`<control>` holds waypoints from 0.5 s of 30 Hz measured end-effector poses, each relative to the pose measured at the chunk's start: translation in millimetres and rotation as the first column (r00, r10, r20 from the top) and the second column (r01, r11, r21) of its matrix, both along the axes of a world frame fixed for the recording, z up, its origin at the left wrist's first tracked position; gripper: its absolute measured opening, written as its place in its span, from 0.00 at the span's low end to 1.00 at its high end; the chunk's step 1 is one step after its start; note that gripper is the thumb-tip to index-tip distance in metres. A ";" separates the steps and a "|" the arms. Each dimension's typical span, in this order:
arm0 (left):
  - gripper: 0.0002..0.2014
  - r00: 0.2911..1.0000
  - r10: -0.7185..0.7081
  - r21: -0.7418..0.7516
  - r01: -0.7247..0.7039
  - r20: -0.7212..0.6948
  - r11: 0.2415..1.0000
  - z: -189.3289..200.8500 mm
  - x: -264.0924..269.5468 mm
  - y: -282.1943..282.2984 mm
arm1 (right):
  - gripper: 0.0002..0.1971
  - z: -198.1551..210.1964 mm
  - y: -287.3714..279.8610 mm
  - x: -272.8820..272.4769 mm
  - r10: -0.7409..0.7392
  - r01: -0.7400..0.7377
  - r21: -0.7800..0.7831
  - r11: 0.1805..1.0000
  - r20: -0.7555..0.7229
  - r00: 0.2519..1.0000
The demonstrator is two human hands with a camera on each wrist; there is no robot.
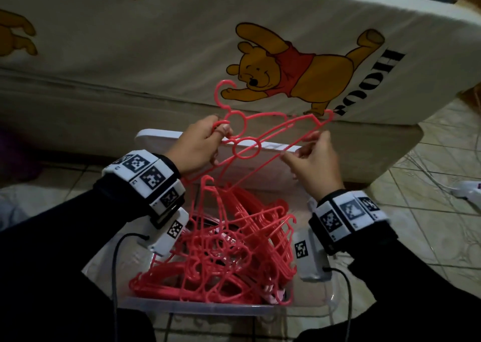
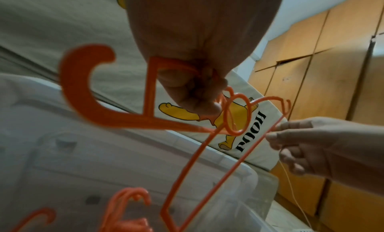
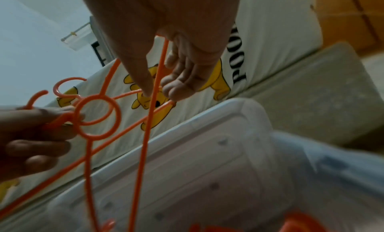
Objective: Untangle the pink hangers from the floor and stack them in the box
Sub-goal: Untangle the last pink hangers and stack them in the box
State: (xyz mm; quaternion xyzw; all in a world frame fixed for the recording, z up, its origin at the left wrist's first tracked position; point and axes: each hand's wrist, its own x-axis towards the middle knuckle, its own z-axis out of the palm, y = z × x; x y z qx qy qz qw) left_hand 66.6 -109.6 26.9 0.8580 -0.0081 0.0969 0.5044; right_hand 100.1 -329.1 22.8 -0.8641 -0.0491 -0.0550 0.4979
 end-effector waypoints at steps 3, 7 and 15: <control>0.09 0.998 0.066 -0.082 -0.066 -0.002 0.994 -1.8 1.5 -3.3 | 0.18 -5.7 10.9 -8.4 0.041 -0.030 0.080 0.996 -0.143 0.989; 0.10 0.997 0.083 -0.140 -0.083 -0.003 0.987 -2.5 -0.3 -10.5 | 0.08 -11.9 26.9 -23.6 0.216 -0.221 -0.151 0.963 -0.049 0.975; 0.10 0.989 0.077 -0.441 -0.125 -0.126 0.889 -4.6 -4.8 -33.9 | 0.14 -25.2 53.1 -32.8 0.246 -0.235 0.081 0.969 -0.163 0.955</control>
